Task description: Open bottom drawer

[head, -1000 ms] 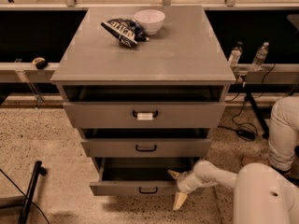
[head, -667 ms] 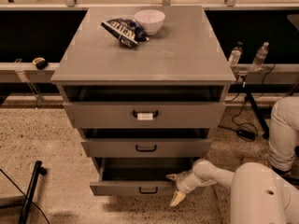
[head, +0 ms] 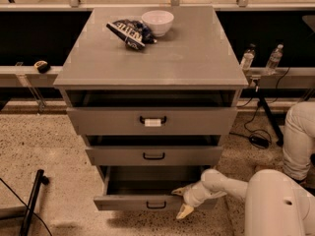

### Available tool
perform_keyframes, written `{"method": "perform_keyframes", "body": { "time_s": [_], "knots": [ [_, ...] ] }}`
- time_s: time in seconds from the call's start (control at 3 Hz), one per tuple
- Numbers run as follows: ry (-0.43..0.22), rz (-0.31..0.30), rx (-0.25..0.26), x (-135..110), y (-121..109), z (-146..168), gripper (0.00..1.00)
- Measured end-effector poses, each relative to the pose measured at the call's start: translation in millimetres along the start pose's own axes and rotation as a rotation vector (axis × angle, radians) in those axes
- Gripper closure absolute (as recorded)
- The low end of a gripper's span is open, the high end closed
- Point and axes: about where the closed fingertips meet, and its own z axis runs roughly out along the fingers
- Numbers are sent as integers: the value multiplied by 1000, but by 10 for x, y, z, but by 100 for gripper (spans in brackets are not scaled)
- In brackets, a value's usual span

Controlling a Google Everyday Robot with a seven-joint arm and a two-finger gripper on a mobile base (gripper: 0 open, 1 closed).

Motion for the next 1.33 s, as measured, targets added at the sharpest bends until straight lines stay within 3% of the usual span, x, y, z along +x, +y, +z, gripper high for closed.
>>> {"method": "perform_keyframes", "body": {
  "time_s": [0.67, 1.33],
  "knots": [
    [-37, 42, -44, -113, 607, -22, 33],
    [-106, 104, -23, -160, 1077, -304, 27]
  ]
}}
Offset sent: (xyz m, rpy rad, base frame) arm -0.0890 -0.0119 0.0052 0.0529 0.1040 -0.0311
